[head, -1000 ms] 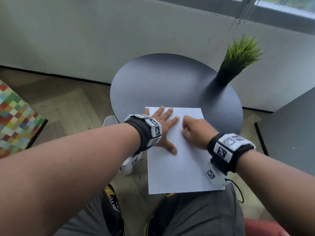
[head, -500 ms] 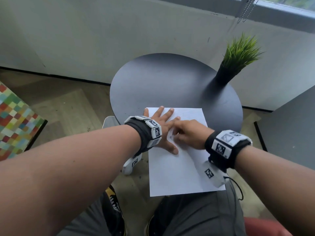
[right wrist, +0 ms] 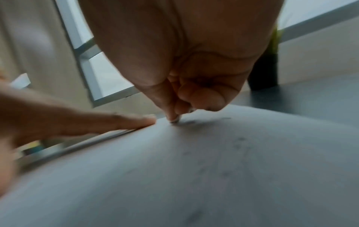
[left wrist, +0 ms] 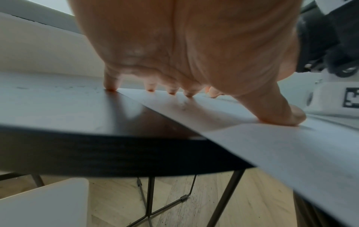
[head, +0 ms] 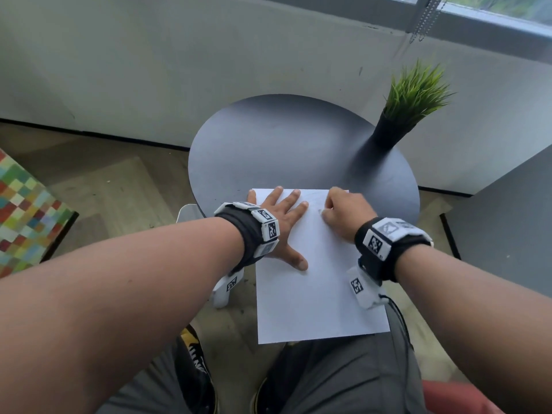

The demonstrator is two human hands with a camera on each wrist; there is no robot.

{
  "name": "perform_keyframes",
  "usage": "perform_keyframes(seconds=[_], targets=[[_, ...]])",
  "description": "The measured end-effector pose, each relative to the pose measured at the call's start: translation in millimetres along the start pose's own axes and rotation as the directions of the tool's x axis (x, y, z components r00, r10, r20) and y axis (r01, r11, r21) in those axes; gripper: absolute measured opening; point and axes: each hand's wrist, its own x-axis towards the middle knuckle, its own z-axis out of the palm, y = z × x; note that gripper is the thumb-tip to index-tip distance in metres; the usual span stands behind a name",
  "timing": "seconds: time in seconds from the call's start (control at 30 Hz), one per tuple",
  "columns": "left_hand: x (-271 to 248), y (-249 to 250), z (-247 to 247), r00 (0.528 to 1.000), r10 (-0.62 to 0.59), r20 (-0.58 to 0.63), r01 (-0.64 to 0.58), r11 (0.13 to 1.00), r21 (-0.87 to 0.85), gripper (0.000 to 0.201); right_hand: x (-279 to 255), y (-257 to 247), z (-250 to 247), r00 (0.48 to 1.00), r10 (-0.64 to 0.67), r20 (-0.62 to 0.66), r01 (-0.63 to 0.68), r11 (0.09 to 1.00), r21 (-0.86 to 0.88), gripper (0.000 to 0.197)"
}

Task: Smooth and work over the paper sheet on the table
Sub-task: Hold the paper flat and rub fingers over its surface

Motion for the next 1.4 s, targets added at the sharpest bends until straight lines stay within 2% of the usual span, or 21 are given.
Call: perform_keyframes(seconds=[0.07,0.13,0.2,0.3,0.33,0.37,0.43,0.5,0.53,0.57,0.63,0.67,0.73,0.8,0.83,0.87,1.0,1.17,1.27,1.33,1.4], targets=[[0,-1,1,1.000,0.001,-0.007,-0.002,1.000,-0.007,0.139,-18,-18,10,0.981,-0.172,0.084,0.174,0.985,-0.013,0.016],[0,-1,1,1.000,0.007,-0.012,-0.007,1.000,-0.020,0.138,-32,-26,12,0.922,-0.324,0.211,0.320,0.946,0.051,0.010],[0,-1,0,1.000,0.001,-0.008,-0.001,1.000,-0.011,0.139,-24,-19,2,0.933,-0.279,0.228,0.271,0.960,0.067,0.007],[0,2,0,1.000,-0.006,-0.001,0.006,1.000,0.008,0.138,-9,-1,-3,0.998,-0.053,0.046,0.051,0.998,0.028,0.013],[-1,2,0,1.000,-0.007,0.001,0.007,1.000,0.012,0.138,-14,-2,-1,0.996,-0.083,0.023,0.082,0.997,0.006,0.013],[-1,2,-1,1.000,-0.007,0.000,0.007,1.000,0.010,0.138,-21,-6,1,0.985,-0.163,0.059,0.163,0.987,-0.001,0.011],[-1,2,-1,1.000,-0.007,0.002,0.007,1.000,0.005,0.139,-40,-17,5,0.903,-0.356,0.241,0.363,0.932,0.020,0.005],[0,2,-1,1.000,-0.007,0.008,0.007,1.000,0.012,0.140,-47,-17,-3,0.830,-0.407,0.381,0.440,0.898,0.001,0.003],[0,2,-2,1.000,-0.007,0.010,0.006,1.000,0.016,0.139,-42,-13,-7,0.838,-0.394,0.378,0.435,0.900,-0.025,0.004],[0,2,-2,1.000,-0.007,0.010,0.007,1.000,0.017,0.139,-34,-7,-8,0.878,-0.345,0.331,0.381,0.923,-0.050,0.007],[-1,2,-2,1.000,-0.008,0.005,0.008,1.000,0.011,0.139,-23,1,-8,0.976,-0.170,0.136,0.180,0.982,-0.065,0.013],[-2,2,-2,1.000,-0.008,0.003,0.008,1.000,0.008,0.139,-22,2,-5,0.992,-0.111,0.062,0.116,0.990,-0.076,0.015],[-2,1,-1,1.000,-0.010,0.000,0.010,1.000,0.003,0.139,-30,-6,6,0.980,-0.183,0.079,0.189,0.980,-0.064,0.015],[-2,2,-2,1.000,-0.014,0.001,0.014,1.000,0.003,0.139,-42,-18,13,0.910,-0.355,0.213,0.364,0.931,-0.005,0.010],[-2,3,-3,1.000,-0.015,0.004,0.015,1.000,0.003,0.139,-44,-19,11,0.881,-0.389,0.267,0.401,0.916,0.013,0.009],[-2,3,-3,1.000,-0.015,0.007,0.015,1.000,0.004,0.139,-42,-16,6,0.879,-0.377,0.291,0.387,0.922,0.024,0.009],[-8,-1,-5,1.000,-0.001,-0.008,0.001,1.000,0.021,0.132,-27,13,-15,0.945,-0.170,0.280,0.162,0.985,0.051,0.016],[-16,-13,-2,0.999,-0.034,0.003,0.034,0.999,0.028,0.127,-25,32,-25,0.932,-0.048,0.360,0.013,0.995,0.099,0.017],[-13,-7,-3,0.999,-0.036,0.006,0.035,0.998,0.047,0.128,-23,15,-25,0.964,-0.050,0.261,0.059,0.998,-0.028,0.014],[-11,-3,-2,1.000,-0.016,-0.003,0.016,0.998,0.053,0.128,-29,-2,-13,0.975,-0.131,0.181,0.142,0.989,-0.048,0.013],[-10,-1,-1,1.000,-0.012,0.002,0.011,0.999,0.033,0.128,-41,-19,1,0.928,-0.289,0.237,0.305,0.952,-0.033,0.010]])
